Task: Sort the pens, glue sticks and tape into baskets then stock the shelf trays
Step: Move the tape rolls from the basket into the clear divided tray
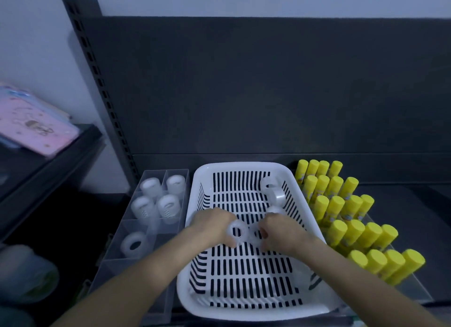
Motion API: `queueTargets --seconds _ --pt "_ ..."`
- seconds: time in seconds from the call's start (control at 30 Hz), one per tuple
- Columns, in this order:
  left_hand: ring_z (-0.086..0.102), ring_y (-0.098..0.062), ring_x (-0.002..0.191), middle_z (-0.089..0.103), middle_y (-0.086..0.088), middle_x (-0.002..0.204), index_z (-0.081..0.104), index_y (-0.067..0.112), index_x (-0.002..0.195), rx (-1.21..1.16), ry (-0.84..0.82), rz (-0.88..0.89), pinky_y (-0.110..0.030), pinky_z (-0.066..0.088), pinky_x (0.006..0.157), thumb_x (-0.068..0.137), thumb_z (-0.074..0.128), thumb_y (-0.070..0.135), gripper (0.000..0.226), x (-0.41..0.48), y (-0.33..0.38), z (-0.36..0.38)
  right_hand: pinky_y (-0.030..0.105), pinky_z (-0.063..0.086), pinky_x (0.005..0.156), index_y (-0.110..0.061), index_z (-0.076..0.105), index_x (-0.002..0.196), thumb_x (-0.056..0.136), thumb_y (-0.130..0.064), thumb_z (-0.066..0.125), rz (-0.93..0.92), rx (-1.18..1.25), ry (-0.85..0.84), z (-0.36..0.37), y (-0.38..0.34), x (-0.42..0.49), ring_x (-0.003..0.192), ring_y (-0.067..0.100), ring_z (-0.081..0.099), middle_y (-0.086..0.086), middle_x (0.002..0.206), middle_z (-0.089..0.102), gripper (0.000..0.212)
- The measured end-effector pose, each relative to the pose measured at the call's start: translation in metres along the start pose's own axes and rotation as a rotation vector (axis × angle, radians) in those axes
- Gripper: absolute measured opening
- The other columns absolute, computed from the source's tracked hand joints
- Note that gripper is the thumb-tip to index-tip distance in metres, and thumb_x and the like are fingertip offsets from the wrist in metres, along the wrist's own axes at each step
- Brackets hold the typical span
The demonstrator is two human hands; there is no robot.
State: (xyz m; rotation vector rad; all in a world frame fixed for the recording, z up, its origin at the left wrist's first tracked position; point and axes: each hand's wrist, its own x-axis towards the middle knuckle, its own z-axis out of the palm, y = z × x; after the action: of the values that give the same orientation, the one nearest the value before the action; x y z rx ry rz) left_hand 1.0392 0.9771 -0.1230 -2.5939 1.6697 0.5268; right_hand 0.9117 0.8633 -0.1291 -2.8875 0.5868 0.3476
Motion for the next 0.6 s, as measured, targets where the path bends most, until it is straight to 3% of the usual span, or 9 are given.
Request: queueTargets --seconds 0.07,0.17,0.27,0.33,0.4,0.5,0.6 --pt "0.06 -0.015 0.091 0.066 0.006 0.1 0.061 0.028 0.104 0.001 0.009 0.005 -0.029 0.041 0.07 0.076 0.067 0.042 0.032 0.0 -0.001 0.0 0.018 0.025 0.046 -0.018 0.036 0.06 0.086 -0.028 0.058 0.006 0.052 -0.011 0.002 0.001 0.002 0.052 0.006 0.031 -0.005 0.063 0.038 0.035" --pt "0.059 -0.016 0.095 0.064 0.005 0.099 0.058 0.028 0.104 0.03 0.051 0.024 -0.03 0.041 0.074 0.078 0.066 0.044 0.032 -0.004 -0.001 -0.008 0.023 0.033 0.051 -0.017 0.044 0.085 0.082 -0.031 0.061 0.068 0.133 0.006 -0.004 0.001 0.001 0.058 0.007 0.039 -0.003 0.073 0.046 0.022" --pt "0.06 -0.017 0.096 0.065 0.005 0.101 0.057 0.034 0.114 0.007 0.176 0.061 -0.029 0.046 0.075 0.081 0.061 0.045 0.035 -0.012 -0.005 -0.029 0.033 0.049 0.072 -0.017 0.043 0.119 0.077 -0.03 0.07 0.114 0.242 0.065 -0.019 0.002 0.001 0.084 0.02 0.059 0.005 0.106 0.06 0.051" --pt "0.058 -0.017 0.1 0.063 0.006 0.108 0.053 0.035 0.123 -0.044 0.274 0.034 -0.027 0.041 0.07 0.08 0.063 0.047 0.046 -0.021 -0.017 -0.044 0.029 0.047 0.081 -0.016 0.038 0.134 0.077 -0.028 0.071 0.102 0.306 0.142 -0.032 -0.002 0.001 0.102 0.022 0.059 0.006 0.123 0.057 0.067" --pt "0.057 -0.016 0.104 0.061 0.008 0.112 0.05 0.037 0.125 -0.12 0.343 -0.018 -0.028 0.039 0.069 0.076 0.065 0.05 0.053 -0.032 -0.036 -0.054 0.025 0.045 0.081 -0.015 0.042 0.135 0.077 -0.024 0.07 0.044 0.344 0.208 -0.046 -0.01 0.006 0.104 0.019 0.057 0.004 0.125 0.057 0.065" --pt "0.058 -0.011 0.102 0.063 0.014 0.108 0.053 0.04 0.121 -0.261 0.402 -0.115 -0.03 0.046 0.077 0.073 0.068 0.052 0.052 -0.056 -0.075 -0.058 0.021 0.04 0.074 -0.018 0.052 0.124 0.076 -0.02 0.07 -0.055 0.402 0.26 -0.061 -0.035 0.014 0.092 0.011 0.053 -0.004 0.114 0.06 0.051" --pt "0.058 -0.01 0.101 0.06 0.018 0.103 0.054 0.04 0.121 -0.384 0.425 -0.208 -0.027 0.044 0.08 0.071 0.072 0.05 0.054 -0.087 -0.111 -0.055 0.025 0.045 0.078 -0.018 0.057 0.117 0.072 -0.023 0.073 -0.13 0.438 0.267 -0.065 -0.069 0.029 0.092 0.013 0.057 -0.003 0.108 0.063 0.048"
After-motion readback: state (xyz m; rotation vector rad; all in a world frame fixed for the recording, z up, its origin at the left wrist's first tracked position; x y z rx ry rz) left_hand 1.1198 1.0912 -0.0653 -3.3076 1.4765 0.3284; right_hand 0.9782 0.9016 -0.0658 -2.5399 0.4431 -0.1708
